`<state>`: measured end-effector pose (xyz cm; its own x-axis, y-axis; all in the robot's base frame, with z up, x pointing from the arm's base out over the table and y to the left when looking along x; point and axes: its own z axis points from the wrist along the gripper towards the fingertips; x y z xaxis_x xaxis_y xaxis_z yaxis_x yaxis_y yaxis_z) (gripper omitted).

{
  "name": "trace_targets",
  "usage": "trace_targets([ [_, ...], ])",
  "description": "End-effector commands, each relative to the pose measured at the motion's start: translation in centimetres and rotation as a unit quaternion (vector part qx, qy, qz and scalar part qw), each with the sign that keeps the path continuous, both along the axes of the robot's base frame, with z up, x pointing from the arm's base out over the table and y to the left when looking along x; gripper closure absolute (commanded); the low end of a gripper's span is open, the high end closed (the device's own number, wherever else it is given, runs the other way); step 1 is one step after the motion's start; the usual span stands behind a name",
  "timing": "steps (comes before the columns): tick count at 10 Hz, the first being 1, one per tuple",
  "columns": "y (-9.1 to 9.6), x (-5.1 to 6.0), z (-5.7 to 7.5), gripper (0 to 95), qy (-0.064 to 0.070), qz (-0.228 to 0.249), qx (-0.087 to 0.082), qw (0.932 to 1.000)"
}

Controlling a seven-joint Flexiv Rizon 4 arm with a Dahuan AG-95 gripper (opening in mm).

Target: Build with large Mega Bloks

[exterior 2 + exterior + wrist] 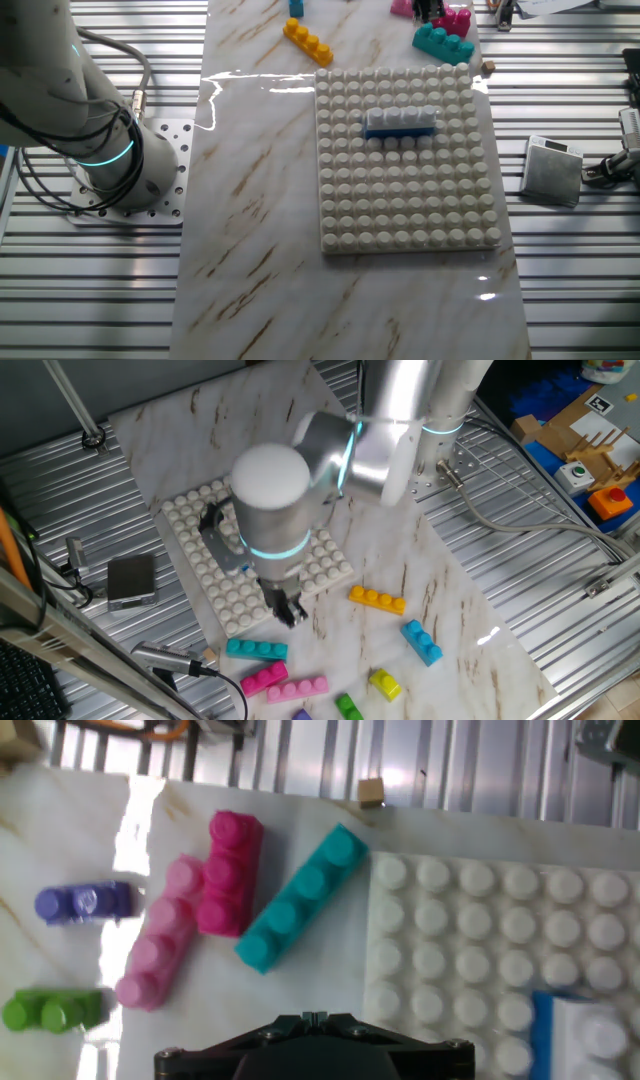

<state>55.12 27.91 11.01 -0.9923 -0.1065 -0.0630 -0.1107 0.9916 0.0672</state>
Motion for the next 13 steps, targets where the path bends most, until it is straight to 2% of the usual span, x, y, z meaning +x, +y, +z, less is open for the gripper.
trace_targets([
  [1, 1.6, 0.0, -0.5, 95.0, -0.001, -0.005, -0.004, 1.0000],
  [4, 2.3, -1.0, -1.1, 95.0, -0.004, 0.000, -0.006, 1.0000],
  [13, 2.1, -1.2, -0.9, 95.0, 0.003, 0.023, 0.001, 0.9997],
])
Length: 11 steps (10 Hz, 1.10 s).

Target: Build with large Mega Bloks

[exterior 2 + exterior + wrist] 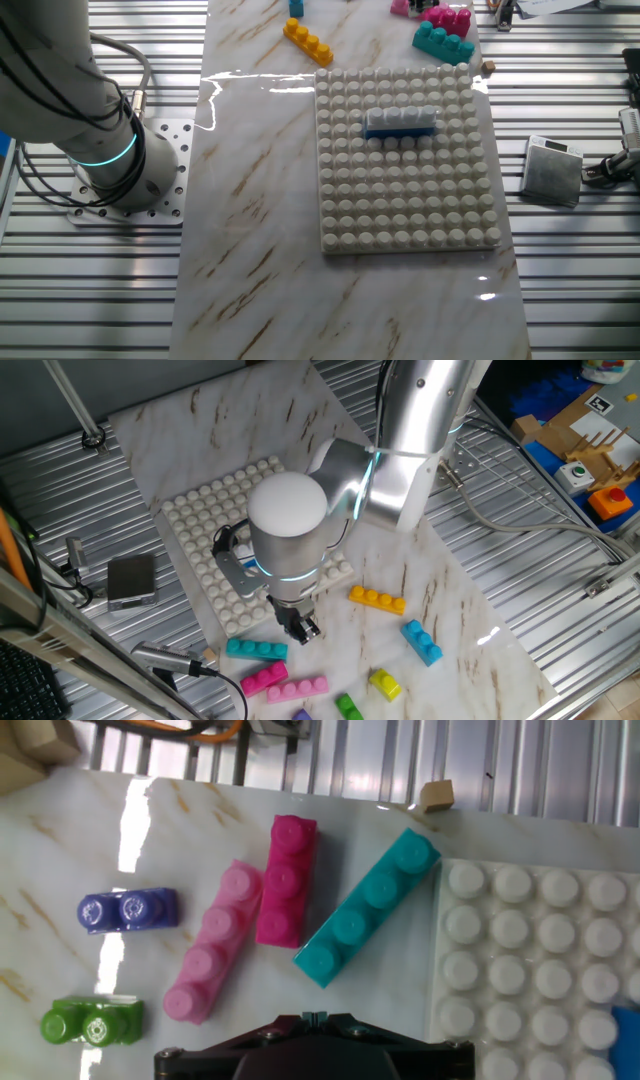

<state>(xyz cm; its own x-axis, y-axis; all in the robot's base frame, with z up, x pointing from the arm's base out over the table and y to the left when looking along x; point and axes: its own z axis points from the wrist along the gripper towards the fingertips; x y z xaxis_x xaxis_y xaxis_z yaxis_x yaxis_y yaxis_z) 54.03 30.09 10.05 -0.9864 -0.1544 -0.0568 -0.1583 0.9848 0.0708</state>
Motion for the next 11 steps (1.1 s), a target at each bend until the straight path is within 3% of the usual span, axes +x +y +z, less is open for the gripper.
trace_targets([
  [1, 0.1, 0.0, 0.0, 95.0, -0.001, -0.003, 0.000, 1.0000],
  [3, 1.0, 0.4, -0.4, 95.0, -0.002, -0.012, 0.001, 0.9999],
  [4, 3.1, 0.8, -0.5, 95.0, -0.002, -0.027, 0.001, 0.9996],
  [7, 6.1, 1.4, -1.1, 95.0, 0.001, -0.049, 0.000, 0.9988],
  [8, 6.7, 1.6, -1.5, 57.0, -0.001, -0.052, 0.001, 0.9987],
  [9, 7.2, 1.8, -1.7, 38.0, -0.002, -0.055, 0.001, 0.9985],
  [11, 8.0, 2.1, -2.0, 38.0, -0.002, -0.061, 0.001, 0.9981],
])
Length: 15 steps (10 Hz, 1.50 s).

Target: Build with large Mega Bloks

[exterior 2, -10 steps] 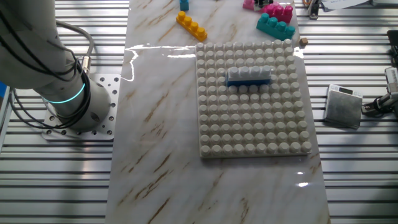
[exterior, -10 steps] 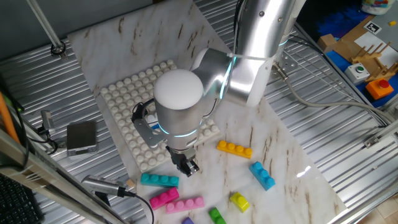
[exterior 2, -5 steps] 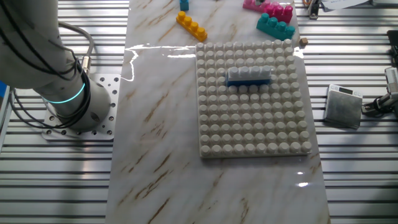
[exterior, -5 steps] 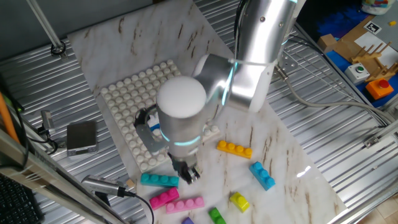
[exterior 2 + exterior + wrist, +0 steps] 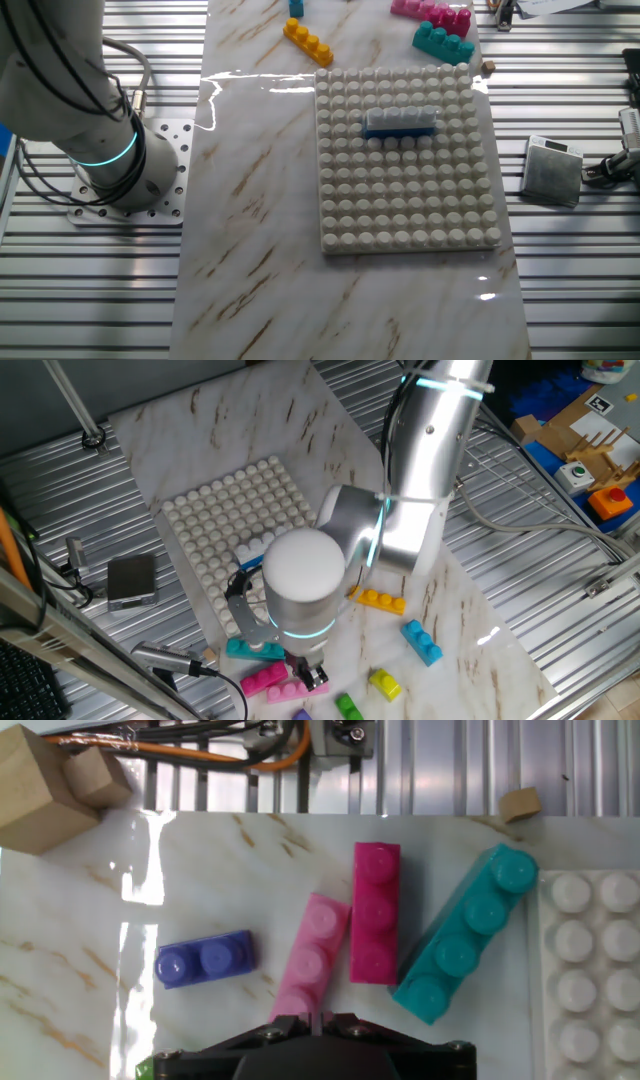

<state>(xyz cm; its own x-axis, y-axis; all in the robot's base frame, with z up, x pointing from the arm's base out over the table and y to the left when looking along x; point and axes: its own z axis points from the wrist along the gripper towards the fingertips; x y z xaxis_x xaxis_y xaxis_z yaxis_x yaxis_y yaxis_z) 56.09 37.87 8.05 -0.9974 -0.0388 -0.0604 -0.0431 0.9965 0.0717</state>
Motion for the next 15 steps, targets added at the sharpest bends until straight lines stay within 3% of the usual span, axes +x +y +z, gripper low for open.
trace_targets([
  [1, 0.5, 0.0, -0.2, 19.0, 0.000, -0.009, 0.001, 1.0000],
  [5, 1.5, 0.2, -0.6, 19.0, 0.000, -0.021, 0.002, 0.9998],
  [6, 1.5, 0.3, -0.8, 38.0, 0.000, -0.022, 0.002, 0.9998],
  [10, 1.4, 0.4, -1.7, 38.0, 0.000, -0.031, 0.002, 0.9995],
  [15, 1.2, -0.3, -3.3, 38.0, -0.001, -0.047, -0.001, 0.9989],
])
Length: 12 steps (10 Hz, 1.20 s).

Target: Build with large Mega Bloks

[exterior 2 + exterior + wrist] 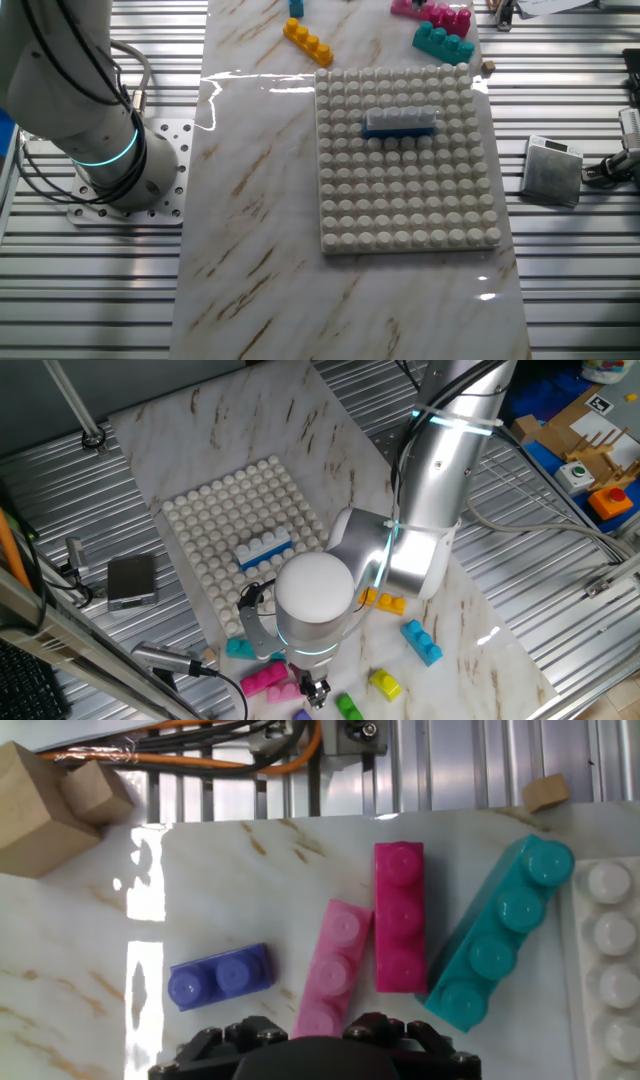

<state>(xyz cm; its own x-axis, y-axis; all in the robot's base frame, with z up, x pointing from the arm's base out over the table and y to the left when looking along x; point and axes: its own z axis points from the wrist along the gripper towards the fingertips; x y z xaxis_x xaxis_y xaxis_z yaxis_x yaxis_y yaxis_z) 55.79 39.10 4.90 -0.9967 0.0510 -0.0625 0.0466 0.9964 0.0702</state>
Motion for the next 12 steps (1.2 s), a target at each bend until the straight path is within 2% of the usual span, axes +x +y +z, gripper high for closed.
trace_targets([
  [1, -0.1, -0.2, -0.8, 38.0, -0.002, -0.008, 0.000, 1.0000],
  [5, 0.0, 0.0, -1.7, 38.0, -0.006, -0.030, 0.001, 0.9995],
  [6, 0.0, 0.1, -1.8, 57.0, -0.006, -0.030, -0.001, 0.9995],
  [8, 0.1, 0.2, -2.0, 57.0, -0.005, -0.029, -0.008, 0.9995],
  [9, 0.1, 0.2, -2.0, 76.0, -0.003, -0.024, -0.014, 0.9996],
  [12, 0.3, 0.4, -2.5, 76.0, -0.004, -0.013, -0.027, 0.9995],
])
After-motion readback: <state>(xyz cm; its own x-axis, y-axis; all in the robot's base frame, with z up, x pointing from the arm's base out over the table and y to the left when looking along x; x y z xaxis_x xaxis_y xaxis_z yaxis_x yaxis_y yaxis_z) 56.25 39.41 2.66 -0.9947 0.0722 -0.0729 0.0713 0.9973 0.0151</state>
